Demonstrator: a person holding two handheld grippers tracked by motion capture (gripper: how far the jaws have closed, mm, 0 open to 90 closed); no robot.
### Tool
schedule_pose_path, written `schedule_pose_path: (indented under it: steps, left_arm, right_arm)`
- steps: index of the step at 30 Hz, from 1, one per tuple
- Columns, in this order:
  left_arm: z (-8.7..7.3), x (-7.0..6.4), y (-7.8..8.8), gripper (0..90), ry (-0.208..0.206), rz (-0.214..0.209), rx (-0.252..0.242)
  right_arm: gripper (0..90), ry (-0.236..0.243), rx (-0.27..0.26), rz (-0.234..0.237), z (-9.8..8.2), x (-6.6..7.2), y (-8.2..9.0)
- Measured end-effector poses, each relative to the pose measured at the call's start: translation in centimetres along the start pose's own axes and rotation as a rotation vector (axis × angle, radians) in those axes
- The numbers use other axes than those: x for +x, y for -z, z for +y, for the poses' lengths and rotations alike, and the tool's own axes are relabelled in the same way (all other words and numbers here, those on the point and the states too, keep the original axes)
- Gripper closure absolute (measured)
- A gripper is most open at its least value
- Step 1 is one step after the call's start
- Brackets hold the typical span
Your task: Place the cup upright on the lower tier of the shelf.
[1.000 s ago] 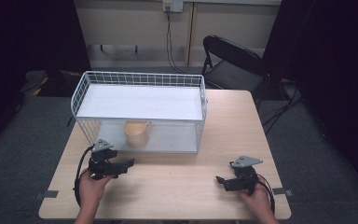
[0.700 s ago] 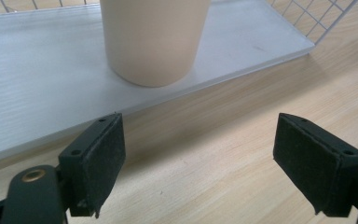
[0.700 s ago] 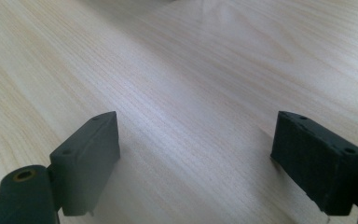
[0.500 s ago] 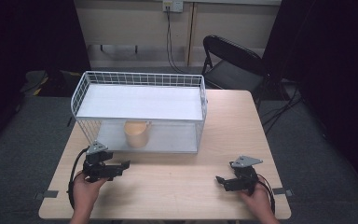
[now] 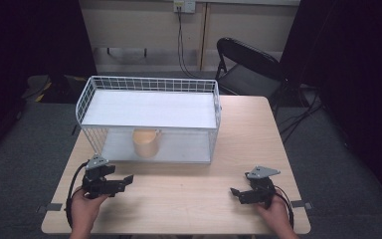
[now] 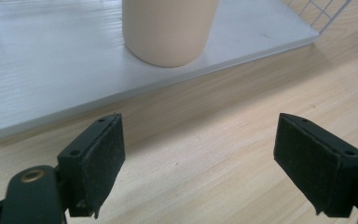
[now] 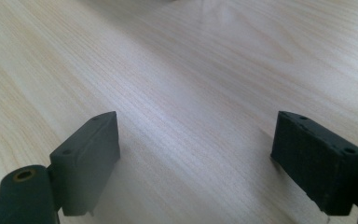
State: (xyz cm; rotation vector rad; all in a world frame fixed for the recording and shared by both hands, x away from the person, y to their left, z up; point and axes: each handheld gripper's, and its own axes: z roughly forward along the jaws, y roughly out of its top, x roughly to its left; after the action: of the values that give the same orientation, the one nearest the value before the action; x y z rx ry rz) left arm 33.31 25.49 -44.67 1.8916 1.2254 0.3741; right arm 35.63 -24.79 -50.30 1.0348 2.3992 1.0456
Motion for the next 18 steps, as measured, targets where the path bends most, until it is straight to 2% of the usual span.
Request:
schedule_pose_path:
  steps: [4,14,18]
  left_arm:
    - [-0.3,0.0,0.2,16.3,0.012,-0.007,-0.009]
    - [-0.5,0.0,1.2,16.5,-0.002,0.0,-0.001]
    - [-0.4,-0.1,1.6,16.4,0.004,0.003,-0.011]
  right_arm:
    - [14.4,0.0,0.0,0.0,0.0,0.0,0.0]
    - [14.4,0.0,0.0,0.0,0.0,0.0,0.0]
    - [14.4,0.0,0.0,-0.001,0.0,0.0,0.0]
